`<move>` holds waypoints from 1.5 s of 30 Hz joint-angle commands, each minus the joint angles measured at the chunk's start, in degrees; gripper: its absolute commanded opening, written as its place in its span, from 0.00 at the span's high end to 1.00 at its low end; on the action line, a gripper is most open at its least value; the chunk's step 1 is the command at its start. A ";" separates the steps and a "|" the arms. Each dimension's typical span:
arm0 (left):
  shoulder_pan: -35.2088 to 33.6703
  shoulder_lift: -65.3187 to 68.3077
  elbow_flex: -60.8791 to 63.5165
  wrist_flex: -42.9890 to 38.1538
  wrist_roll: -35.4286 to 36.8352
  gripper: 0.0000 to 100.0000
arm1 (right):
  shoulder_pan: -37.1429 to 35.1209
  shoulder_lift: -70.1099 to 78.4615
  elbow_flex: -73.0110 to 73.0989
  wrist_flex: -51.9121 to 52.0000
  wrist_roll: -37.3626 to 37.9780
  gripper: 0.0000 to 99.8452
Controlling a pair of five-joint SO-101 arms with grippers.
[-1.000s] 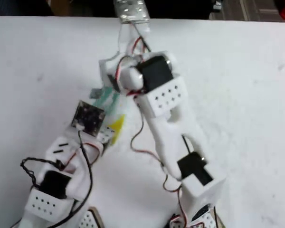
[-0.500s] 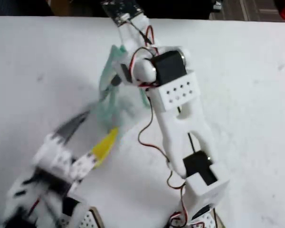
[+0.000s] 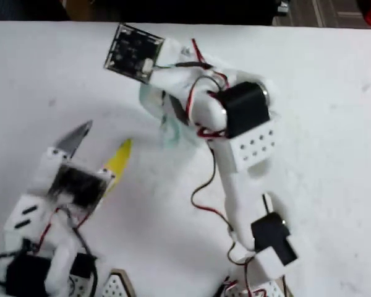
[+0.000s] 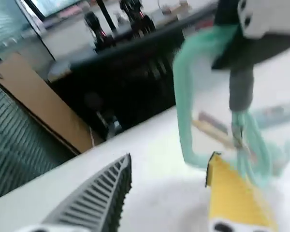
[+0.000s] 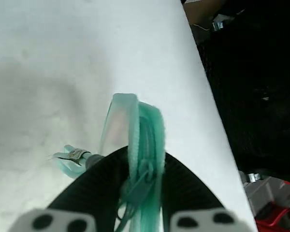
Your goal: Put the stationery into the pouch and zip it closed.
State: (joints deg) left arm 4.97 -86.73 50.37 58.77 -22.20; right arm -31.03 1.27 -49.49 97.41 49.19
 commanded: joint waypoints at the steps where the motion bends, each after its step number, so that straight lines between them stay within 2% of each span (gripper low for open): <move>1: 4.18 6.46 -0.18 -2.37 -2.55 0.74 | 1.80 -6.64 -0.70 1.27 1.93 0.98; 4: 6.73 6.99 0.09 -3.43 -2.81 0.73 | 2.33 -9.27 -0.26 1.27 2.46 0.98; 7: 8.57 6.99 0.00 -4.40 -2.73 0.68 | 1.98 -13.49 5.27 1.36 6.95 0.98; 14: 9.54 7.16 -0.88 -6.77 -1.85 0.67 | 1.71 -25.45 23.82 1.19 18.99 0.98; 20: 17.80 7.25 2.90 -10.11 -1.85 0.67 | -4.00 -31.60 30.95 1.19 26.29 0.98; 23: 17.36 7.08 5.80 -13.98 -1.76 0.67 | -5.41 -33.01 32.09 1.19 29.36 0.98; 29: 16.84 6.99 9.49 -16.79 -1.76 0.67 | -8.48 -33.01 33.76 1.19 33.93 0.98; 32: 16.48 6.90 11.69 -16.97 -1.76 0.67 | -8.22 -32.92 33.58 -1.27 33.76 0.98; 35: 13.49 4.18 12.92 -15.38 1.76 0.71 | -4.88 -32.84 33.85 -6.55 29.10 0.98; 40: 6.20 -10.07 17.23 -14.42 9.14 0.73 | -2.42 -30.20 32.79 -10.59 25.58 0.98; 43: 3.56 -19.65 19.43 -10.73 9.23 0.72 | -2.42 -28.35 30.15 -10.59 24.18 0.98; 45: 1.71 -18.33 20.13 -10.02 9.14 0.72 | -2.77 -27.74 28.04 -8.84 24.44 0.98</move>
State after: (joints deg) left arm 10.33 -101.23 70.07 46.55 -13.93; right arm -34.02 -26.24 -16.18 88.62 74.24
